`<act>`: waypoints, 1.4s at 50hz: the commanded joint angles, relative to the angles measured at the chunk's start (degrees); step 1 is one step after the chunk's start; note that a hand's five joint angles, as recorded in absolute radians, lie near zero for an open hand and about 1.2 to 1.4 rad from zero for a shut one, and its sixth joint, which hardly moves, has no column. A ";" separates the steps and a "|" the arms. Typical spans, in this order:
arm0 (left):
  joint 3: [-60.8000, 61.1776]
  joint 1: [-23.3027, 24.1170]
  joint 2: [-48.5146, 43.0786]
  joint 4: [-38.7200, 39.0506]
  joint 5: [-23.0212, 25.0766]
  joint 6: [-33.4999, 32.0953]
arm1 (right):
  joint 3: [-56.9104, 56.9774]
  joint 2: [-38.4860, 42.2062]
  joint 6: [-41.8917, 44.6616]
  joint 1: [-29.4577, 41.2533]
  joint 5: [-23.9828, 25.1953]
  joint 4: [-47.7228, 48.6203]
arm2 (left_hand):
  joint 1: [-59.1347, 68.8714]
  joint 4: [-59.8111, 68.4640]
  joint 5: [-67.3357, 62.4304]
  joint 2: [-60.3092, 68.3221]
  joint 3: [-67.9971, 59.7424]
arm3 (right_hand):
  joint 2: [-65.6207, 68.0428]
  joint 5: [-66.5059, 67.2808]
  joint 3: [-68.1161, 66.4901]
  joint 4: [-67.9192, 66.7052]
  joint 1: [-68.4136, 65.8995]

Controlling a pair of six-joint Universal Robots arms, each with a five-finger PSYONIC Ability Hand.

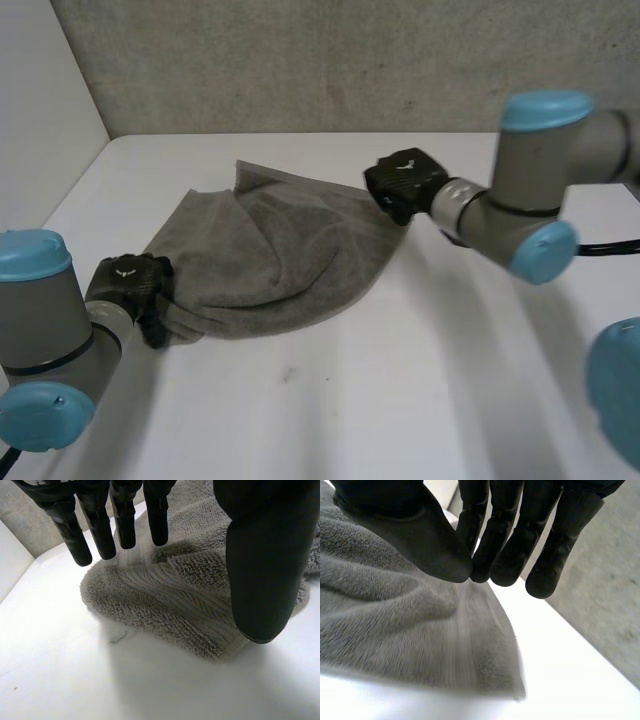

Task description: Fold the towel.

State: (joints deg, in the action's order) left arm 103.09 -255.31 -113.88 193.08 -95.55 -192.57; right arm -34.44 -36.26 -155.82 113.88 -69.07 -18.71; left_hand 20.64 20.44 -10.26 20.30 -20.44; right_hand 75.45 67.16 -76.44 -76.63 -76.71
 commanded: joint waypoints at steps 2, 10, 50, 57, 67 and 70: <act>0.35 0.16 0.59 0.01 0.01 0.00 | -18.85 -14.84 0.52 -7.25 3.84 0.33 | 2.53 2.72 -2.91 2.86 -2.73 | 4.55 2.84 -3.56 -3.37 -3.29; 1.06 1.04 0.77 0.10 0.19 0.00 | -39.62 -29.81 1.13 -14.02 8.16 7.54 | 2.53 2.72 -2.91 2.86 -2.73 | 4.55 2.84 -3.56 -3.37 -3.29; -8.34 6.74 14.97 7.76 8.01 -7.74 | -51.53 -33.61 3.25 -14.03 1.75 15.37 | 59.36 59.56 -59.74 59.70 -59.56 | -65.45 -67.16 66.44 66.63 66.71; -10.02 7.46 23.88 2.03 8.10 -6.50 | -46.51 -31.50 -5.64 -12.01 2.10 15.29 | 59.36 59.56 -59.74 59.70 -59.56 | -65.45 -67.16 66.44 66.63 66.71; -12.12 7.81 25.90 -3.76 7.66 -5.10 | -37.30 -19.92 -26.09 1.94 2.98 15.81 | 59.36 59.56 -59.74 59.70 -59.56 | -65.45 -67.16 66.44 66.63 66.71; -12.91 8.42 25.99 -4.38 7.57 -5.10 | -33.52 -15.09 -29.96 5.81 2.54 15.81 | 59.36 59.56 -59.74 59.70 -59.56 | -65.45 -67.16 66.44 66.63 66.71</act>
State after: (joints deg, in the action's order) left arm 91.43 -247.55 -87.68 189.89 -87.79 -197.73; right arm -73.49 -58.90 -178.15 112.47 -66.12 -3.17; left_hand 66.90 69.77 -57.14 69.57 -69.52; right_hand 14.20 3.68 -14.26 -15.18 -13.25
